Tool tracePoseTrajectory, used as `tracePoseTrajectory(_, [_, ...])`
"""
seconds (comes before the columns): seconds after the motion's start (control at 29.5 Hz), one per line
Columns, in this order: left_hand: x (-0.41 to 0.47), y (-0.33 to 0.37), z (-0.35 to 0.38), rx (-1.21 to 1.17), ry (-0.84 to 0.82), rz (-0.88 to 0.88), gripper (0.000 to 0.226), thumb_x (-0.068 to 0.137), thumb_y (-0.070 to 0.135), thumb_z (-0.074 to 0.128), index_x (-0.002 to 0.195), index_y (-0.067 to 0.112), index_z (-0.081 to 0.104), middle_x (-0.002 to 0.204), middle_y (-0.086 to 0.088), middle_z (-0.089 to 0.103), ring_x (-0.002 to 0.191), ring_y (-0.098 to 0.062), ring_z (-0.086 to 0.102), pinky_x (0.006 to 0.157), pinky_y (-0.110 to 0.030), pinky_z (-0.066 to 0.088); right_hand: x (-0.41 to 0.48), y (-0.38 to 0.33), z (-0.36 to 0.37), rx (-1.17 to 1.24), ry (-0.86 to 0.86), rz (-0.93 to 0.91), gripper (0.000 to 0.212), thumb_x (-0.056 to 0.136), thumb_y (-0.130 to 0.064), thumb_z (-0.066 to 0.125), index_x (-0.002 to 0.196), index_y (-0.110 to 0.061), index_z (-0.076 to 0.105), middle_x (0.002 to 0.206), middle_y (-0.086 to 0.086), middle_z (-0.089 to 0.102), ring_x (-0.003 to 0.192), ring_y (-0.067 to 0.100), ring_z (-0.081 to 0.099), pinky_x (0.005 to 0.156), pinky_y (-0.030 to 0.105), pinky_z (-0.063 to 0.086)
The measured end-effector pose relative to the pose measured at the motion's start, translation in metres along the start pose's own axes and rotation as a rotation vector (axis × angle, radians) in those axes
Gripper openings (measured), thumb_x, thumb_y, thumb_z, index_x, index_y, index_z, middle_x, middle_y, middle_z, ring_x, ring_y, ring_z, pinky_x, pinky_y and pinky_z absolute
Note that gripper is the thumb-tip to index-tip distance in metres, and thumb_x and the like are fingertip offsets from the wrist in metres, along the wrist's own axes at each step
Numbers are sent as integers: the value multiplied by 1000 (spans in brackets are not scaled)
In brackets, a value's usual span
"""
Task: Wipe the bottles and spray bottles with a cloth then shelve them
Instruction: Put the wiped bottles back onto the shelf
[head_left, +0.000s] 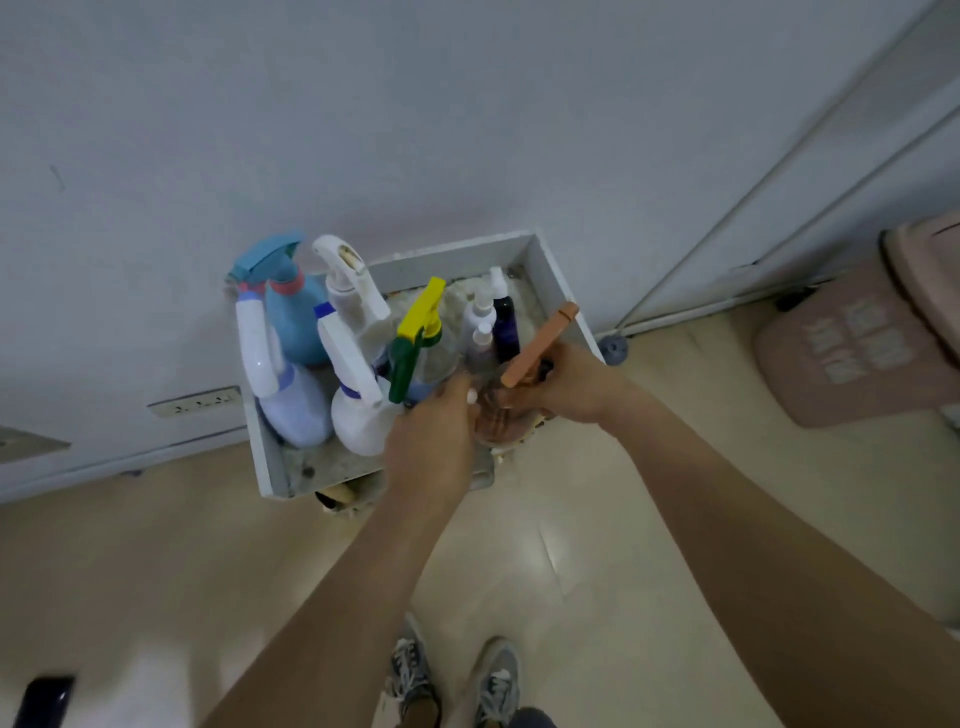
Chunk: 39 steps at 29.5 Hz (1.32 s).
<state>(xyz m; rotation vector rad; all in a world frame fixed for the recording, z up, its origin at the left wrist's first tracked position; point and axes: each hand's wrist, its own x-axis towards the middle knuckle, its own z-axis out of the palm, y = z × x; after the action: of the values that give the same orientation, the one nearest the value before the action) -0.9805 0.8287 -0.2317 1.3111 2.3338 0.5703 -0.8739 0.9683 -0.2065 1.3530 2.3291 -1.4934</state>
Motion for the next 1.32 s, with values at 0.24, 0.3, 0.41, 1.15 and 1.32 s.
tracePoseTrajectory(0.24, [-2, 7, -7, -7, 27, 60, 17, 101, 23, 44, 113, 18, 55, 98, -7, 68, 90, -37, 64, 61, -35, 34, -22, 14, -2, 180, 42, -115, 25, 72, -1, 83, 88, -9, 65, 87, -1, 58, 71, -6, 56, 69, 9, 44])
tracePoseTrajectory(0.3, [-4, 10, -8, -21, 31, 66, 18, 101, 27, 44, 113, 21, 55, 97, -5, 68, 88, -35, 64, 61, -34, 34, -22, 20, -1, 121, 87, -181, 22, 73, -2, 82, 84, -15, 68, 99, 1, 51, 77, -12, 55, 71, 3, 41])
tracePoseTrajectory(0.41, [-3, 18, -10, -61, 70, 42, 15, 101, 28, 47, 108, 20, 57, 91, -5, 69, 85, -35, 64, 59, -32, 35, -16, 21, 0, 79, 166, -287, 16, 75, -9, 82, 81, -16, 69, 108, 5, 50, 84, -12, 55, 73, 2, 40])
tracePoseTrajectory(1.15, [39, 62, 19, -85, 172, -123, 82, 87, -4, 56, 151, 29, 17, 134, -16, 55, 86, -40, 64, 64, -47, 54, 66, 31, -90, -173, 61, -130, 26, 84, -23, 73, 106, -16, 60, 92, 1, 64, 81, 19, 62, 67, 28, 50])
tracePoseTrajectory(1.32, [29, 58, 19, -29, 226, -104, 98, 84, -10, 53, 142, 49, 2, 161, -9, 22, 92, -43, 64, 54, -48, 54, 78, 39, -86, -52, 225, -134, 14, 84, -23, 74, 92, -15, 68, 86, 5, 67, 80, 25, 64, 71, 31, 49])
